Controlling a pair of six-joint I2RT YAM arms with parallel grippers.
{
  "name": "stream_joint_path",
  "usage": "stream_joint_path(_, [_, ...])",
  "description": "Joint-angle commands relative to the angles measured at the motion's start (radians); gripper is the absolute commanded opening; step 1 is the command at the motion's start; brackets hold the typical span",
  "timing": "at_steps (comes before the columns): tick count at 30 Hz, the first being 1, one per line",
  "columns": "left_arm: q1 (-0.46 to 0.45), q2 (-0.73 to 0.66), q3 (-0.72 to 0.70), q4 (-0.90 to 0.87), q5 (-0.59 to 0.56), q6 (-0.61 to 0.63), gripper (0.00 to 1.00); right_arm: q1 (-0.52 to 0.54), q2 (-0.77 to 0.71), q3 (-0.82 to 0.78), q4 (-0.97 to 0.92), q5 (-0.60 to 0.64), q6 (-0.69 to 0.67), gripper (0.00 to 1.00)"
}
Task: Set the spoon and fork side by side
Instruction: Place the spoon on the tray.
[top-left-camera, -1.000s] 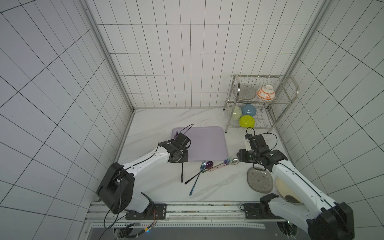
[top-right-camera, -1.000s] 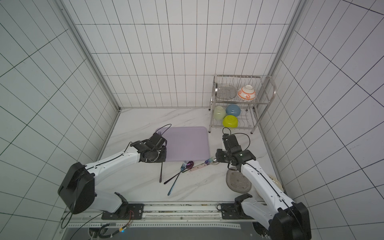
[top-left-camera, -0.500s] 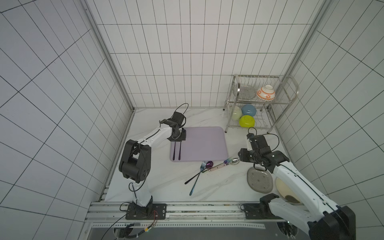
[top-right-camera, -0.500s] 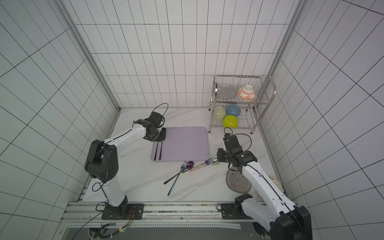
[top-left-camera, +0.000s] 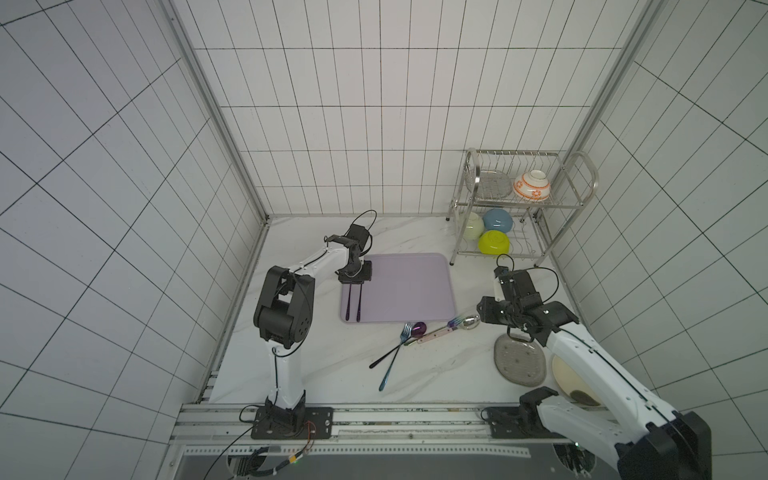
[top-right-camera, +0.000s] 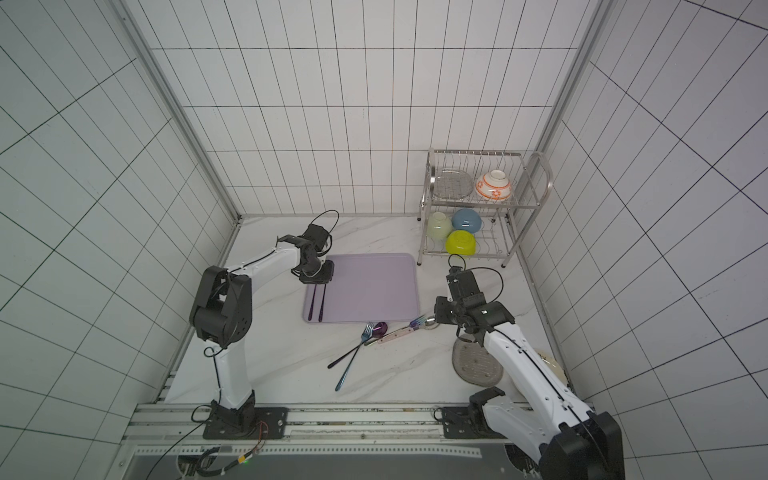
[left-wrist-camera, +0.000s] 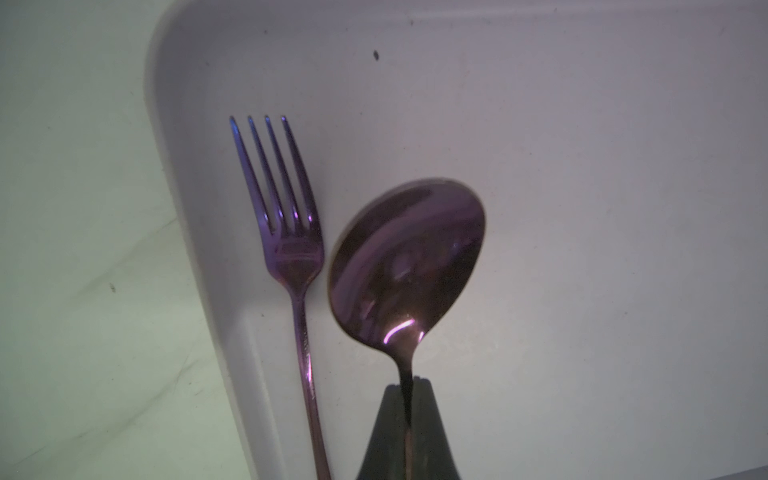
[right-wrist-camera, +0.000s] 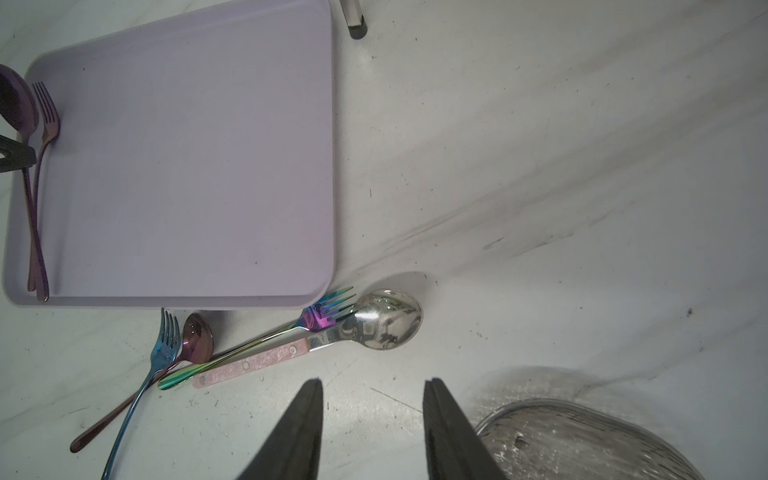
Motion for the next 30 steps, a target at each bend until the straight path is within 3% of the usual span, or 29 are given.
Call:
stream_joint_path(1, [0.014,0.022,0.025,0.004,0.003,-0.023,0.0,-0.007,0.002,0.0,-0.009,0.007,0.005,0.43])
stream_joint_path(30, [0.022,0.1,0.026,0.023,0.05,-0.104,0.0,-0.008,-0.016,-0.012,-0.016,0.008,0.01,0.43])
